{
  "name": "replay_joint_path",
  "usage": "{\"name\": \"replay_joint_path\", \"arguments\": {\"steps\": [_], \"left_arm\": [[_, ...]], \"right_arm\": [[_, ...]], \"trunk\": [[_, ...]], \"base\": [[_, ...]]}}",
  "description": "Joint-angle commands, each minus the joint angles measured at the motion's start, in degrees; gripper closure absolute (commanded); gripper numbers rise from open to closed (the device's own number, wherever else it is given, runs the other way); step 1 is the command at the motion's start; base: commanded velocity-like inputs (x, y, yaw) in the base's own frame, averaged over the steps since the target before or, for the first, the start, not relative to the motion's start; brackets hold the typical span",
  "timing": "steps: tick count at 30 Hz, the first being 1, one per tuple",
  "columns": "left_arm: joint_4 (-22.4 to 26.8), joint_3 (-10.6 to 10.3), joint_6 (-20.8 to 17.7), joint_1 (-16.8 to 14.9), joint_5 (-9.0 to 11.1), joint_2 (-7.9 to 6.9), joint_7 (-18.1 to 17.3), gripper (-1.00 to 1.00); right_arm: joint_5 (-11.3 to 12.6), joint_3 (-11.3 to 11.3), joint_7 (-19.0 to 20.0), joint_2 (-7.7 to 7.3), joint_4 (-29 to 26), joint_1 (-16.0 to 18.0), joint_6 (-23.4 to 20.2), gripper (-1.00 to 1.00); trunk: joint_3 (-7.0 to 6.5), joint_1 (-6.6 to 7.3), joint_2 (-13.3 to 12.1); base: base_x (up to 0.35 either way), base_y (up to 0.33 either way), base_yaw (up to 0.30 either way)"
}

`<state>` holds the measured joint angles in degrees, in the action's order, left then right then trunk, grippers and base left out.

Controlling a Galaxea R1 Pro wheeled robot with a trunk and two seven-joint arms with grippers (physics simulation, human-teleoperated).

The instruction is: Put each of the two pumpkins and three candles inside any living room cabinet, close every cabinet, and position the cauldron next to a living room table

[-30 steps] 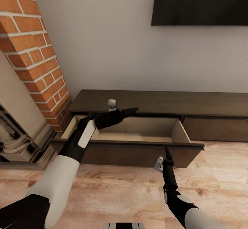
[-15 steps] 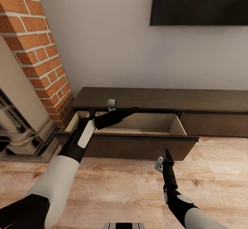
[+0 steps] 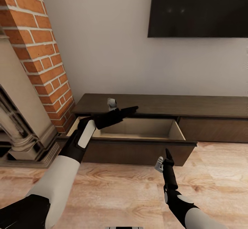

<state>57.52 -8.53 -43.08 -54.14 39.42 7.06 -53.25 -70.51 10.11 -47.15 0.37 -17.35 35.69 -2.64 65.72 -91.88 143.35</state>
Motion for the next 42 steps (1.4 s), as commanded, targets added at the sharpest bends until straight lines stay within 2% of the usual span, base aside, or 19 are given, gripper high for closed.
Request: {"name": "replay_joint_path", "arguments": {"steps": [1,3,5,6,7,10,12,14,17,19,23,28,30,32,34,36,38,42], "left_arm": [[-0.02,0.00,0.01,0.00,-0.03,0.03,0.11,-1.00],[-0.03,-0.04,-0.02,0.00,-0.07,0.04,0.21,-1.00],[-0.07,-0.12,-0.05,0.00,-0.17,0.11,0.34,-1.00],[-0.14,-0.11,-0.09,0.00,-0.24,0.10,0.39,-1.00],[-0.16,-0.11,-0.13,0.00,-0.25,0.07,0.39,-1.00],[-1.00,-0.29,-0.43,0.00,-0.43,-0.12,0.58,-1.00],[-3.95,-1.24,-0.49,0.00,-0.48,-0.19,1.90,-1.00],[-7.25,-2.12,-0.44,0.00,-0.54,-0.29,4.63,-1.00],[-10.85,-2.86,-0.24,0.00,-0.56,-0.37,7.70,-1.00],[-15.47,-3.25,-0.07,0.00,-0.57,-0.44,9.58,-1.00],[-20.83,-3.45,0.00,0.00,-0.64,-0.52,10.38,-1.00],[-24.48,-3.76,0.07,0.00,-0.75,-0.83,10.52,-1.00],[-26.66,-5.30,0.16,0.00,-0.80,-0.88,10.53,-1.00],[-28.08,-7.81,0.41,0.00,-0.78,-0.89,10.53,-1.00],[-29.14,-12.13,1.42,0.00,-0.72,-0.81,10.54,-1.00],[-29.50,-15.12,2.03,0.00,-0.68,-0.63,10.58,-1.00],[-29.68,-17.88,2.36,0.00,-0.66,-0.51,10.61,-1.00],[-29.69,-18.85,2.36,0.00,-0.73,-0.63,10.59,-1.00]], "right_arm": [[0.01,-0.02,0.02,-0.27,-0.06,0.00,0.00,-1.00],[0.35,-0.19,0.05,-0.75,-0.11,0.00,0.14,-1.00],[2.45,-0.87,0.61,-1.05,-0.15,0.00,0.62,-1.00],[3.96,-1.09,1.90,-1.16,-0.26,0.00,0.73,-1.00],[4.37,-1.14,2.44,-1.22,-0.37,0.00,0.75,-1.00],[5.97,-1.72,6.42,-2.78,-2.22,0.00,0.79,-1.00],[6.55,-4.29,8.45,-3.83,-2.66,0.00,0.79,-1.00],[7.07,-8.52,10.01,-4.33,-2.80,0.00,0.83,-1.00],[7.28,-12.09,11.39,-4.67,-2.85,0.00,0.86,-1.00],[7.37,-14.43,14.20,-4.80,-2.90,0.00,0.88,-1.00],[7.40,-16.64,17.86,-5.11,-3.19,0.00,0.79,-1.00],[7.41,-19.82,18.98,-5.52,-3.31,0.00,0.72,-1.00],[7.41,-20.74,19.34,-5.65,-3.39,0.00,0.71,-1.00],[7.42,-21.08,19.54,-5.84,-3.76,0.00,0.71,-1.00],[7.57,-21.38,20.16,-6.32,-4.77,0.00,0.71,-1.00],[8.41,-21.47,21.19,-6.51,-5.41,0.00,0.68,-1.00],[10.05,-21.51,24.50,-6.75,-5.76,0.00,0.61,-1.00],[10.60,-21.47,28.73,-7.02,-6.05,0.00,0.63,-1.00]], "trunk": [[-0.23,0.02,-0.02],[-0.67,0.07,-0.05],[-1.11,0.12,-0.07],[-1.34,0.15,-0.09],[-1.56,0.18,-0.10],[-2.14,0.64,-0.91],[-2.50,1.08,-1.72],[-2.86,1.52,-2.52],[-3.39,2.18,-3.72],[-3.75,2.62,-4.52],[-4.47,3.50,-6.13],[-5.37,4.59,-8.13],[-5.73,5.03,-8.94],[-6.09,5.47,-9.74],[-6.45,5.91,-10.54],[-6.81,6.35,-11.34],[-7.16,6.79,-12.14],[-7.88,7.67,-13.75]], "base": [[0.000,0.000,0.000],[0.000,0.000,0.000],[0.000,0.000,0.000],[0.000,0.000,0.000],[0.000,0.000,0.000],[0.000,0.000,0.000],[0.000,0.000,0.000],[0.000,0.000,0.000],[0.000,0.000,0.000],[0.000,0.000,0.000],[0.000,0.000,0.000],[0.000,0.000,0.000],[0.000,0.000,0.000],[0.000,0.000,0.000],[0.000,0.000,0.000],[0.000,0.000,0.000],[0.000,0.000,0.000],[0.000,0.000,0.000]]}}
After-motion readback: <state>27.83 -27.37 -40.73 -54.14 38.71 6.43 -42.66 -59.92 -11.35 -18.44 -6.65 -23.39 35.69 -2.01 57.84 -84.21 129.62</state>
